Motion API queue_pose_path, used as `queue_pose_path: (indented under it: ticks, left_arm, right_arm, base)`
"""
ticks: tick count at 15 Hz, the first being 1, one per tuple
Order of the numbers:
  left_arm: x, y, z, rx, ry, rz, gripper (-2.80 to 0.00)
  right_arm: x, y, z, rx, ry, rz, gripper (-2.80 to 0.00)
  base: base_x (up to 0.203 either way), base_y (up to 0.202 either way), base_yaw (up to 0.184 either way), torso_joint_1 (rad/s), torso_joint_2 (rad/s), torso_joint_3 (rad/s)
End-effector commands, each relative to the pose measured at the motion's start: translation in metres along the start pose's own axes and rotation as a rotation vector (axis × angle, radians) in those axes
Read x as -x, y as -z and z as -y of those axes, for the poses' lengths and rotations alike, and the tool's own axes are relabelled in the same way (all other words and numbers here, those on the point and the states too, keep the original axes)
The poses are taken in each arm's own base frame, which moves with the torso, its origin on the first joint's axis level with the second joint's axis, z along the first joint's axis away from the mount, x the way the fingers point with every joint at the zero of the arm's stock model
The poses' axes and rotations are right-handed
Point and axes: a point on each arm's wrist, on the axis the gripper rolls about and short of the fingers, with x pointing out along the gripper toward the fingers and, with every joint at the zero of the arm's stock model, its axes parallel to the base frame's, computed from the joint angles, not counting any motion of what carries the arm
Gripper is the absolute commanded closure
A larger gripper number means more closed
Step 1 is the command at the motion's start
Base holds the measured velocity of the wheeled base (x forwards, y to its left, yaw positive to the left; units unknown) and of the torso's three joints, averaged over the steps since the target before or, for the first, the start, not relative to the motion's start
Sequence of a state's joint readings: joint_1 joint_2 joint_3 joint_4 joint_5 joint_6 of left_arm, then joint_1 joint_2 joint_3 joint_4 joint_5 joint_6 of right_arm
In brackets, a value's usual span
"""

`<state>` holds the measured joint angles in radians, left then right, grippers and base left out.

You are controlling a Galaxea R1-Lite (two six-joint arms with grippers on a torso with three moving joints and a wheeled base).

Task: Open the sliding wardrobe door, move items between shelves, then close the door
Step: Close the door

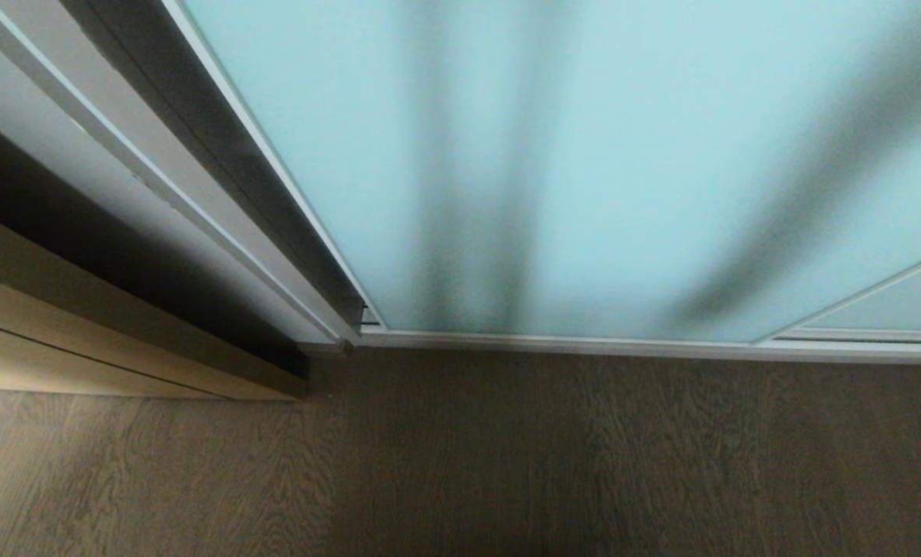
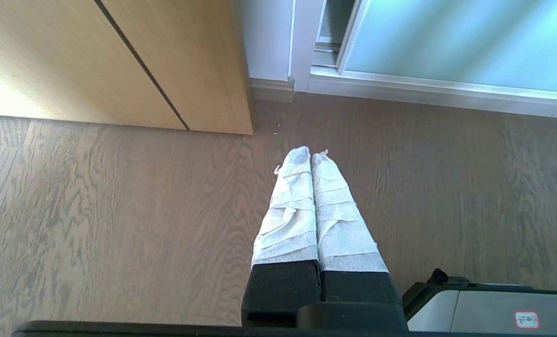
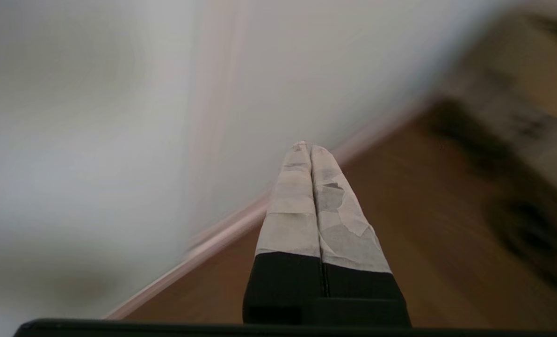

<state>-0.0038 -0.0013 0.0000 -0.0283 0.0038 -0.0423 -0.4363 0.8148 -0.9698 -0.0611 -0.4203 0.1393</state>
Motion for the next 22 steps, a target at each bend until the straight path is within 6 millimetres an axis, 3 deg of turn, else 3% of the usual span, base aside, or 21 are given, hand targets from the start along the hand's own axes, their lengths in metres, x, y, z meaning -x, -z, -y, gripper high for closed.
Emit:
queue_pose_path:
  ticks: [1, 4, 6, 8, 10, 15, 17, 18, 22]
  left_arm:
    - [0.000, 0.000, 0.000, 0.001, 0.000, 0.001, 0.00]
    - [0.000, 0.000, 0.000, 0.001, 0.000, 0.001, 0.00]
    - [0.000, 0.000, 0.000, 0.001, -0.001, 0.001, 0.00]
    - [0.000, 0.000, 0.000, 0.001, 0.000, 0.001, 0.00]
    - [0.000, 0.000, 0.000, 0.001, 0.000, 0.001, 0.00]
    - [0.000, 0.000, 0.000, 0.001, -0.001, 0.001, 0.00]
    - [0.000, 0.000, 0.000, 0.001, 0.000, 0.001, 0.00]
    - [0.000, 0.000, 0.000, 0.001, 0.000, 0.001, 0.00]
    - [0.000, 0.000, 0.000, 0.001, 0.000, 0.001, 0.00]
  right_arm:
    - [-0.025, 0.008, 0.005, 0.024, 0.192, -0.022, 0.00]
    - [-0.068, 0.016, 0.007, 0.027, 0.276, -0.024, 0.00]
    - [-0.064, 0.014, -0.004, 0.005, 0.158, -0.023, 0.00]
    - [-0.031, 0.009, -0.015, -0.044, -0.066, -0.019, 0.00]
    - [0.010, 0.019, -0.003, -0.045, -0.239, -0.030, 0.00]
    - [0.076, 0.077, 0.047, 0.072, -0.490, -0.076, 0.00]
    - [0.095, 0.110, 0.066, 0.106, -0.559, -0.133, 0.00]
    - [0.102, 0.134, 0.074, 0.135, -0.582, -0.189, 0.00]
    - [0.120, 0.197, 0.094, 0.171, -0.642, -0.261, 0.00]
  base:
    - [0.000, 0.000, 0.000, 0.000, 0.00, 0.000]
    - [0.000, 0.000, 0.000, 0.000, 0.00, 0.000]
    - [0.000, 0.000, 0.000, 0.000, 0.00, 0.000]
    - [0.000, 0.000, 0.000, 0.000, 0.00, 0.000]
    - [0.000, 0.000, 0.000, 0.000, 0.00, 0.000]
    - [0.000, 0.000, 0.000, 0.000, 0.00, 0.000]
    - [0.000, 0.000, 0.000, 0.000, 0.00, 0.000]
    - [0.000, 0.000, 0.000, 0.000, 0.00, 0.000]
    - [0.000, 0.000, 0.000, 0.000, 0.00, 0.000]
